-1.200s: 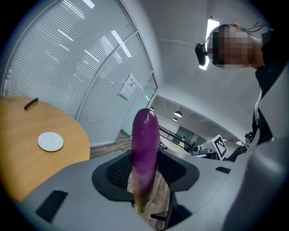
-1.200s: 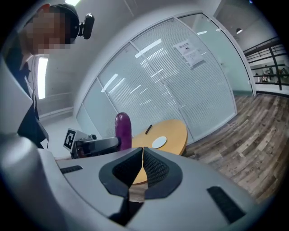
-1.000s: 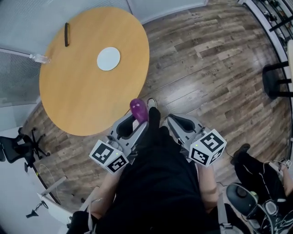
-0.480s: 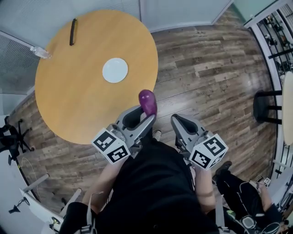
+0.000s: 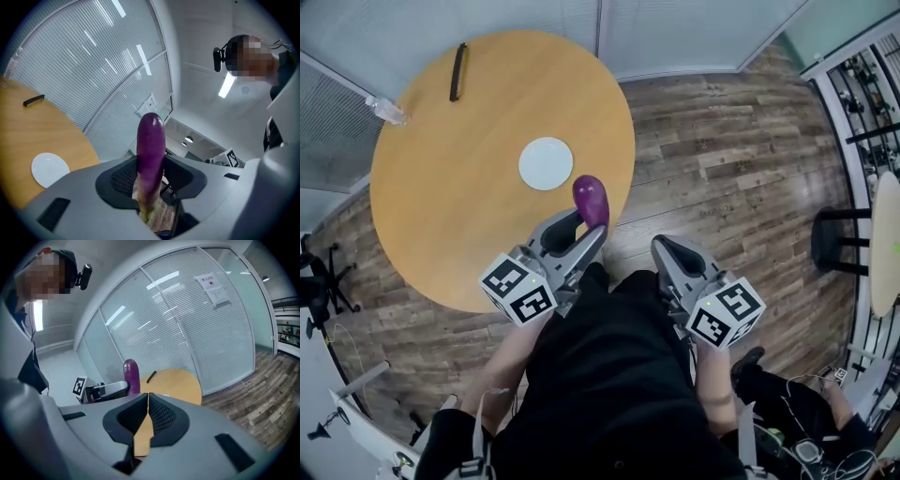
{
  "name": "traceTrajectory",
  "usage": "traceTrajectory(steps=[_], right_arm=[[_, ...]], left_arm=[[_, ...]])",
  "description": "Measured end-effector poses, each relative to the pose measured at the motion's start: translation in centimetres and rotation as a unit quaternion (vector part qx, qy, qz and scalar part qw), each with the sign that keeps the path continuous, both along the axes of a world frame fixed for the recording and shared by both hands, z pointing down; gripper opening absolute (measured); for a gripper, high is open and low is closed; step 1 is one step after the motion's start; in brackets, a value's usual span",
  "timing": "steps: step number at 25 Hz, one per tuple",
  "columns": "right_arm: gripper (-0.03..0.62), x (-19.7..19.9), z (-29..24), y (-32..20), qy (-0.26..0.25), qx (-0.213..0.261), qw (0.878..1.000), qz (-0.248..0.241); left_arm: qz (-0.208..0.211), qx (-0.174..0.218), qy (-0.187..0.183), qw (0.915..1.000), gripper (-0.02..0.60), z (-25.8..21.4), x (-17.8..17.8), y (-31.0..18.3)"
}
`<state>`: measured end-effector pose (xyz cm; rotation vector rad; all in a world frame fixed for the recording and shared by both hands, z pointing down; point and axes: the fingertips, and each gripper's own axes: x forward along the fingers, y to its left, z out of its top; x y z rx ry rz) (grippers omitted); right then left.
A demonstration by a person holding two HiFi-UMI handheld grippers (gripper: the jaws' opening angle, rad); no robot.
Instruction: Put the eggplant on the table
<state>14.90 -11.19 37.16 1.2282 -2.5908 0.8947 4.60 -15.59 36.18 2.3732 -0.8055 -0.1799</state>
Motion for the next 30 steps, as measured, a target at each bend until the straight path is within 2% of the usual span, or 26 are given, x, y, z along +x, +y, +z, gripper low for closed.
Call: traceTrajectory(steps=[7, 10, 16, 23, 27, 30], right_arm=[[0.018, -1.4, -0.2, -1.7, -0.014, -0.004, 1.0, 0.011], [0.019, -1.7, 0.5, -1.8, -0.007, -0.007, 1.0, -0.004], [0.018, -2.2, 1.4, -2.8, -0.005, -0.023, 0.999, -0.027], [0.018, -1.9, 1.2, -3.9, -0.004, -0.023, 0.999, -0.035], [0.018, -2.0, 1.5, -4.2, 0.0, -0.027, 0.999, -0.044], [0.018, -2.0, 1.6, -4.5, 0.003, -0.032, 0.998, -0.05]], left_arm=[[-0.022, 0.006, -0.038, 0.999, 0.192, 0.4, -3.6, -2.6], [-0.034, 0.003, -0.055, 0.9979, 0.192, 1.2, -4.8, -4.0], [-0.065, -0.006, -0.136, 0.9885, 0.19, 4.2, -7.7, -7.2], [-0.054, -0.025, -0.272, 0.9603, 0.192, 9.3, -9.5, -9.4], [-0.031, -0.024, -0.357, 0.9331, 0.192, 12.2, -10.3, -10.2], [-0.018, -0.029, -0.395, 0.9179, 0.192, 13.6, -10.6, -11.0]])
